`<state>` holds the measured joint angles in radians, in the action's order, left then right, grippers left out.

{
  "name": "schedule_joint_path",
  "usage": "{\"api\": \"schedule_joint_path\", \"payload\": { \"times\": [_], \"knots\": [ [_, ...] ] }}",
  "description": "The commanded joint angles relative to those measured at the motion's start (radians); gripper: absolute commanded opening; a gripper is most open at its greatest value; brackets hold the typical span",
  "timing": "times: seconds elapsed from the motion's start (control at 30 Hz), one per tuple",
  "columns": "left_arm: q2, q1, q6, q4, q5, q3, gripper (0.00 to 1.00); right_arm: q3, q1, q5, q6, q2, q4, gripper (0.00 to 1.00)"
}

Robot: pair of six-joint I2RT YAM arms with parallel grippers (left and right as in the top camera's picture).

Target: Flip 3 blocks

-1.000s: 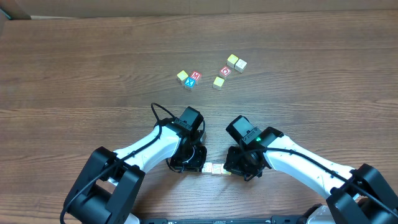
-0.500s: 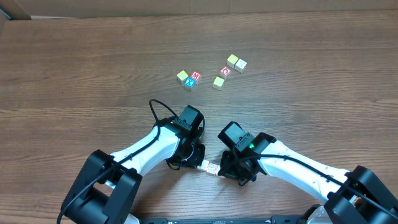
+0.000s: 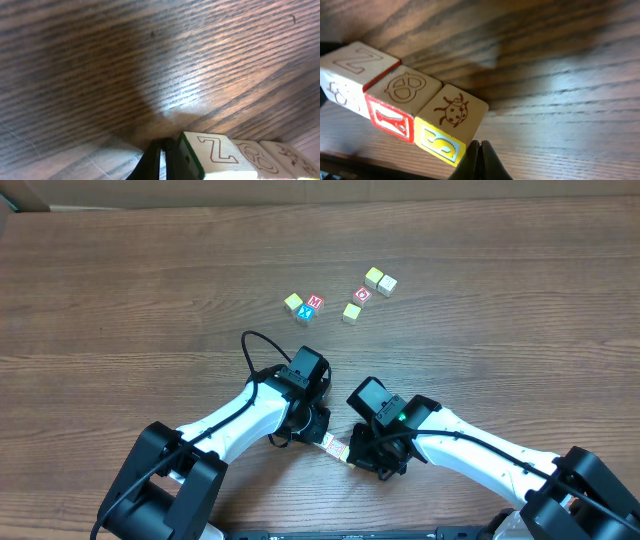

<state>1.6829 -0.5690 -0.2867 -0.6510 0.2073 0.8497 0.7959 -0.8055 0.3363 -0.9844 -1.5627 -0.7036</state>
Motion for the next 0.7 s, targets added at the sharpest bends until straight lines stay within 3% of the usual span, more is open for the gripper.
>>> {"api": "schedule_joint_path", "payload": {
  "times": [0.0, 0.67],
  "knots": [
    [0.064, -0.008, 0.047, 0.018, -0.059, -0.035, 0.04, 0.023, -0.029, 0.047, -0.021, 0.001, 0.045, 0.04],
    [0.063, -0.008, 0.093, -0.024, -0.049, -0.035, 0.04, 0.014, -0.052, -0.003, -0.177, 0.000, 0.048, 0.04]
  ]
}}
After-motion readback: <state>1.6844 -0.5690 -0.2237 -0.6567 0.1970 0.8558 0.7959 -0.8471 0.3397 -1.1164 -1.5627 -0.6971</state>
